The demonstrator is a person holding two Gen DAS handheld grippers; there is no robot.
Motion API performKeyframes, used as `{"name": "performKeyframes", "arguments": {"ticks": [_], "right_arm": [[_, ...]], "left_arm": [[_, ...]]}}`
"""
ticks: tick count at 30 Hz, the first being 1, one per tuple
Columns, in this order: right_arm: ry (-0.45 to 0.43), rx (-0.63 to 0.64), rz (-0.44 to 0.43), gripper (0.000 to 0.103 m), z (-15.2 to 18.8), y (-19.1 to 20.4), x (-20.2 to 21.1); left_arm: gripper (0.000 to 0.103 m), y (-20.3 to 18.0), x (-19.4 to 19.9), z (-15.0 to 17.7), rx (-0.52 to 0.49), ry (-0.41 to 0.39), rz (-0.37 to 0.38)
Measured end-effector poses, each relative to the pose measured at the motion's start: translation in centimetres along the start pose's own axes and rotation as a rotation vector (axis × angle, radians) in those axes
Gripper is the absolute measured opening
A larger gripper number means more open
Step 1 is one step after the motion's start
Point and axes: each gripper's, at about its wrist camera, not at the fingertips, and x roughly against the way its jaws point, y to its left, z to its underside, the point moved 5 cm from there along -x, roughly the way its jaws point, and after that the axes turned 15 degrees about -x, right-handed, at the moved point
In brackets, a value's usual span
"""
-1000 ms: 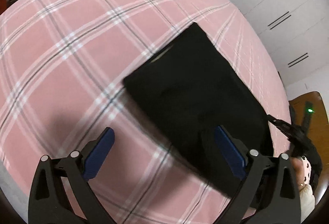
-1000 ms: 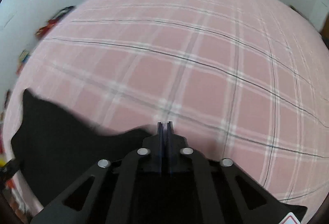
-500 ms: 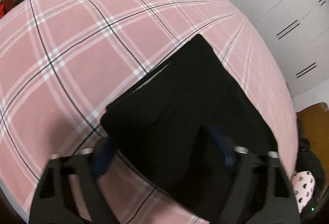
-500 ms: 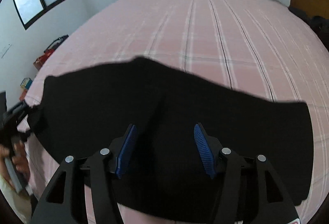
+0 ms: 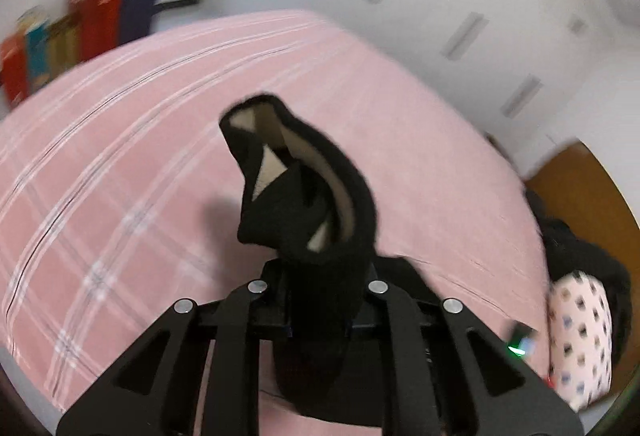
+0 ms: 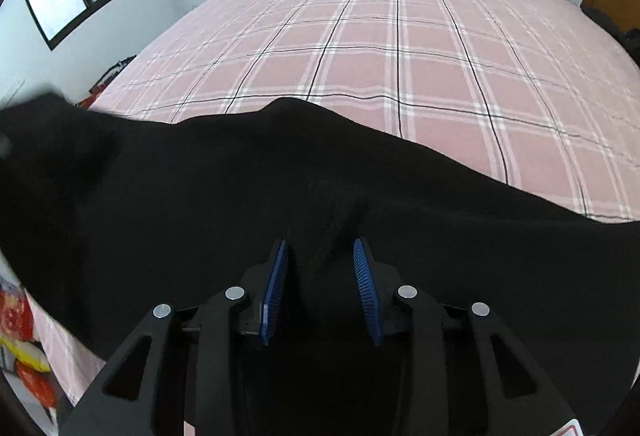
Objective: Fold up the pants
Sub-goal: 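Fold the pants over again with both grippers and release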
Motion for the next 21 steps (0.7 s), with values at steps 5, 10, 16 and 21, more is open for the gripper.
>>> {"name": "performKeyframes", "arguments": {"ticks": [5, 10, 16, 21], "right_arm": [[0.024, -0.137, -0.123, 0.033, -0.8, -2.0, 1.8], [0.013, -0.276, -0.130, 0.033, -1.2, -9.1, 4.2], [0.018, -0.364, -0.130, 0.029, 0.4, -17.6, 7.4], [0.049, -0.434, -0.218, 0.039, 0.9, -20.8, 10.4]], "left_arm": [[0.015, -12.2, 0.2, -0.9, -0.215, 0.006, 0.134], [0.016, -22.5, -2.1, 3.8, -0.339, 0.121, 0.245], [0.025, -28.1, -9.0, 14.2, -0.475, 0.368, 0.137], [0.087, -28.9, -5.5, 15.2, -0.504, 0.323, 0.134]]}}
